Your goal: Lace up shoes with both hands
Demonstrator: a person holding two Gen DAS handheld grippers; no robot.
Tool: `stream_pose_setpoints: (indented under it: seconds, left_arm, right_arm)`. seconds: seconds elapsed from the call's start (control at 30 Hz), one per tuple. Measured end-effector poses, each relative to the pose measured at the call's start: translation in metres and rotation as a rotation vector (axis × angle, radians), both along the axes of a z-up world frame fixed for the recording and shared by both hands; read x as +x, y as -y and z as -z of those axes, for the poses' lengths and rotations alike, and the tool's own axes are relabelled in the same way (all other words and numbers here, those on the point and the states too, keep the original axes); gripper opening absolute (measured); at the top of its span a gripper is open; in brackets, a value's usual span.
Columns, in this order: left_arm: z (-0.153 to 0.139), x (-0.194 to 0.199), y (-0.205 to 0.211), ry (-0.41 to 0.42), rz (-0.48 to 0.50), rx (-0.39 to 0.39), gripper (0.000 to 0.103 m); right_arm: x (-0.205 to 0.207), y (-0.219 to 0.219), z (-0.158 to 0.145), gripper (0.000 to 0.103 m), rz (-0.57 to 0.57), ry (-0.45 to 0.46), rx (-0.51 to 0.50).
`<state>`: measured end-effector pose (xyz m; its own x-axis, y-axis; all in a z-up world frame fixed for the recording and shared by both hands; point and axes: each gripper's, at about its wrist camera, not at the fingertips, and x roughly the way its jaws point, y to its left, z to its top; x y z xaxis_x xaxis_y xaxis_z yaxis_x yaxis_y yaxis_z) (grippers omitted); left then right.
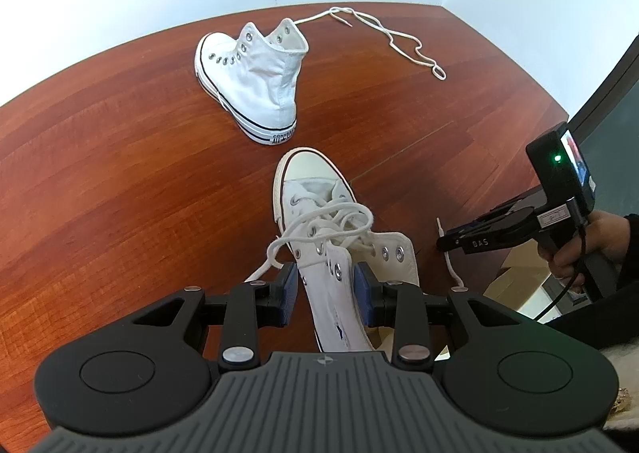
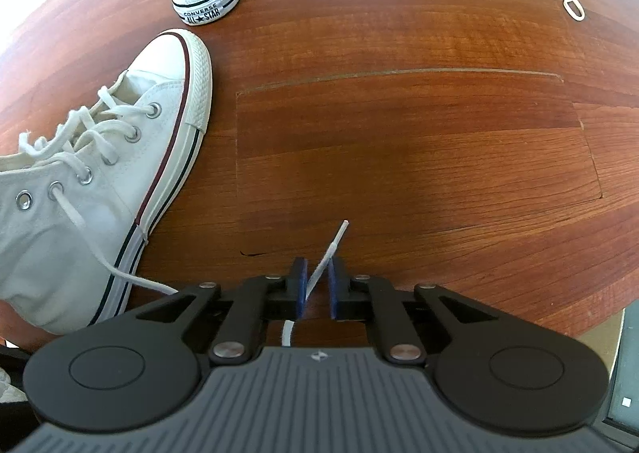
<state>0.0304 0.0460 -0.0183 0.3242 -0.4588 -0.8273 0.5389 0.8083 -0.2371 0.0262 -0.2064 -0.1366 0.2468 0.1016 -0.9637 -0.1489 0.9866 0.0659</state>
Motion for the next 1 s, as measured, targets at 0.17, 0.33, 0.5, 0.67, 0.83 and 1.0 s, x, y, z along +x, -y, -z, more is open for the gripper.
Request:
stream_pose_setpoints:
  seconds: [0.17, 0.33, 0.5, 0.67, 0.83, 1.0]
  left_arm:
    - [-0.001, 0.001, -0.003, -0.008, -0.002, -0.019, 0.034]
    - [-0.001, 0.002, -0.006, -0.011, -0.007, -0.025, 0.034]
    - [0.000, 0.003, -0.006, -0.012, -0.012, -0.020, 0.034]
    - [0.003, 0.005, -0.011, -0.017, -0.040, -0.021, 0.034]
    - [0.005, 0.007, -0.017, -0.027, -0.057, -0.030, 0.034]
    - [0.007, 0.007, -0.020, -0.032, -0.065, -0.031, 0.034]
  right_arm:
    - [0.002, 0.000, -0.001, 0.001, -0.007, 0.008, -0.003]
    - [0.003, -0.005, -0.017, 0.001, -0.045, 0.043, 0.008]
    - [0.006, -0.014, -0.050, 0.001, -0.088, 0.110, 0.037]
    - [0.009, -0.023, -0.073, 0.001, -0.123, 0.155, 0.062]
    - [0.014, -0.042, -0.099, 0.001, -0.186, 0.206, 0.097]
    - [0.022, -0.067, -0.118, 0.001, -0.259, 0.242, 0.134]
